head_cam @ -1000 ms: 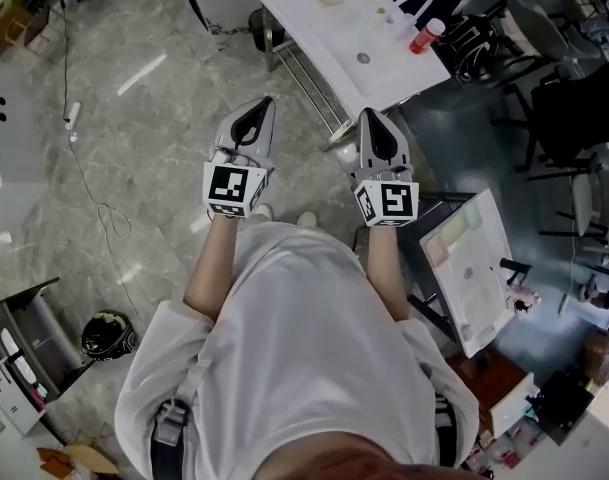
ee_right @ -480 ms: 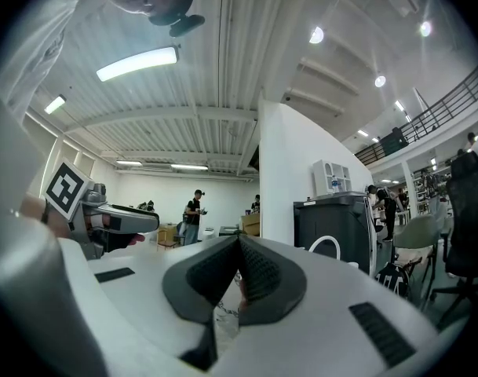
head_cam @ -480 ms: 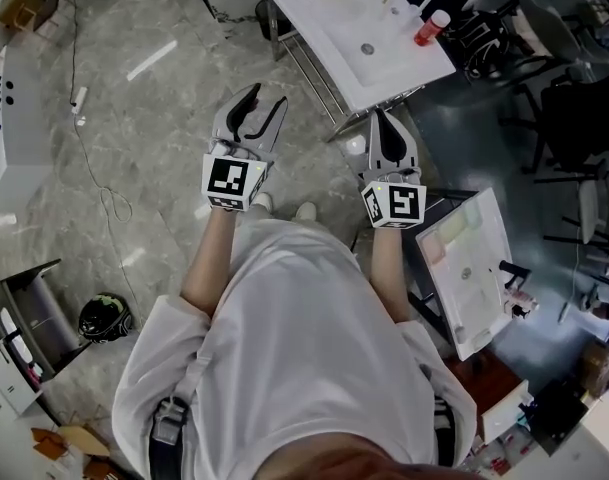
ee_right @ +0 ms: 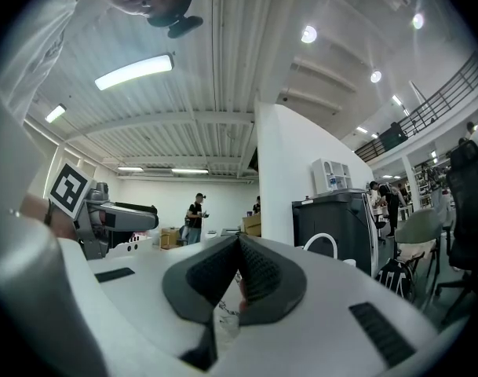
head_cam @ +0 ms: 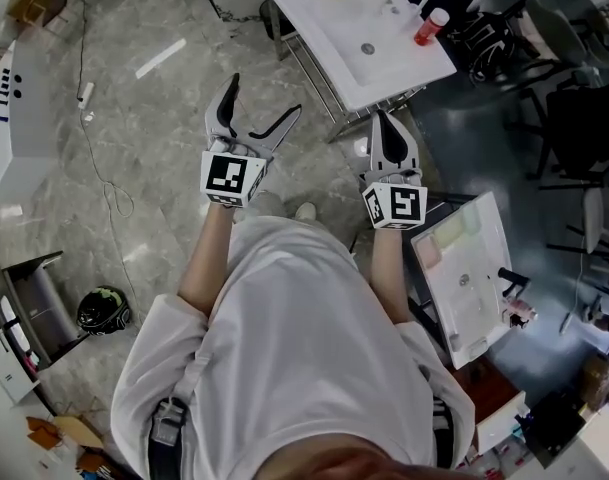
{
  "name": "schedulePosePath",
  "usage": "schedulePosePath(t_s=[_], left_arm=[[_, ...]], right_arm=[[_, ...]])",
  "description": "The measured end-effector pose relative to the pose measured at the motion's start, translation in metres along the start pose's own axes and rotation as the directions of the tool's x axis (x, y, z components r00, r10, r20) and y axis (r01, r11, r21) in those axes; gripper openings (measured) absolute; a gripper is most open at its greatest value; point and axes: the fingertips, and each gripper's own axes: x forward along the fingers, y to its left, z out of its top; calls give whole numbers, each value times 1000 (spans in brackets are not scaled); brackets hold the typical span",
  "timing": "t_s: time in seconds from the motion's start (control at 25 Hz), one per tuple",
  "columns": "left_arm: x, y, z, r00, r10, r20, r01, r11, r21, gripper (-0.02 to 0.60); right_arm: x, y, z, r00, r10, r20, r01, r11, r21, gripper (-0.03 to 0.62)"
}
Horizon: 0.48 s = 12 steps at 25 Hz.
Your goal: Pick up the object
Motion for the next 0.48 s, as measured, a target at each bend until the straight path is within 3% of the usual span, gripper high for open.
schedulePosePath(t_s=[0.24, 0.48], left_arm=[[14, 3, -4, 1000, -10, -9, 10, 1000, -22, 549], [46, 20, -13, 1000, -15, -8, 15, 1000, -23, 591]], right_arm=[[5, -11, -5, 1000, 2, -9, -2, 1000, 6, 3], [24, -24, -17, 1000, -8, -18, 8, 1000, 9, 3]])
